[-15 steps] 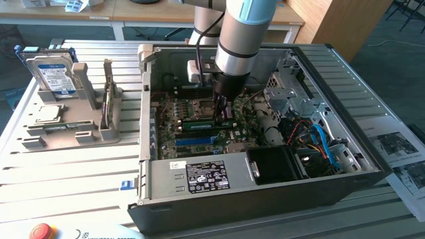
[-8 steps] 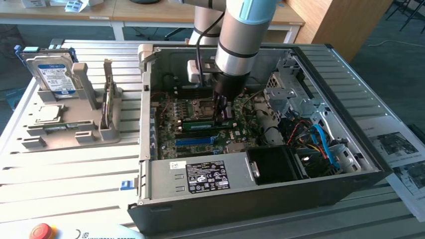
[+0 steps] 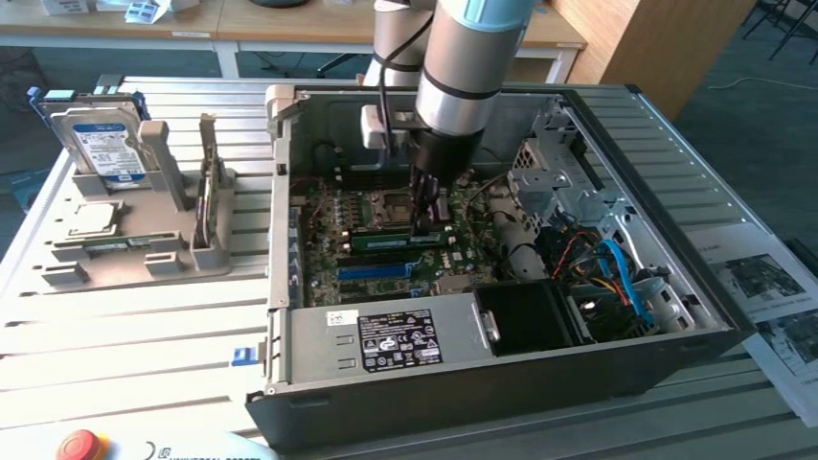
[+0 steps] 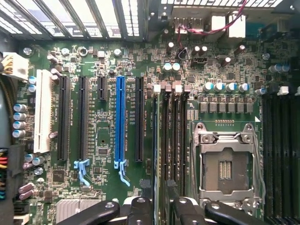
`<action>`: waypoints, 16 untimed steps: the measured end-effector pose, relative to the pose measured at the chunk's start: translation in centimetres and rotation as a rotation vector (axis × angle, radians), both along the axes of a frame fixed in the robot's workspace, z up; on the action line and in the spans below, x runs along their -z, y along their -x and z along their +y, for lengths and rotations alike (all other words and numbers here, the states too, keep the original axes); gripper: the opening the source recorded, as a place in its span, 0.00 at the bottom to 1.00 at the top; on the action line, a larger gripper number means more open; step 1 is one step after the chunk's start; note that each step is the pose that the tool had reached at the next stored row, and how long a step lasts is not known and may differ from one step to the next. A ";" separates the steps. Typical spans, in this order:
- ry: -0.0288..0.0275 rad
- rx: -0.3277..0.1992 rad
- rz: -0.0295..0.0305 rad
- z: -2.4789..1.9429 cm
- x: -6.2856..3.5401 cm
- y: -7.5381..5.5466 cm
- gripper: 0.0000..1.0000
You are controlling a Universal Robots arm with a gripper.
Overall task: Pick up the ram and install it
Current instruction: 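Insert the ram into the slot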
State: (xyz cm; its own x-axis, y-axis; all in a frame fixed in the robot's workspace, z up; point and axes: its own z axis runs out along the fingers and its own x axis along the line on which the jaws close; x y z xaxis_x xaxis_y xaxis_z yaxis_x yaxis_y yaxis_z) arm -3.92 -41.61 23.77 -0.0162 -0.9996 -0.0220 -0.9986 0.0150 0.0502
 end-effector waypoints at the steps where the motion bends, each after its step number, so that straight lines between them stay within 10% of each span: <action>1: 0.0000 0.000 0.0000 0.00 -0.20 0.0 0.25; 16: 0.0000 0.000 0.0000 0.00 -3.40 0.0 0.25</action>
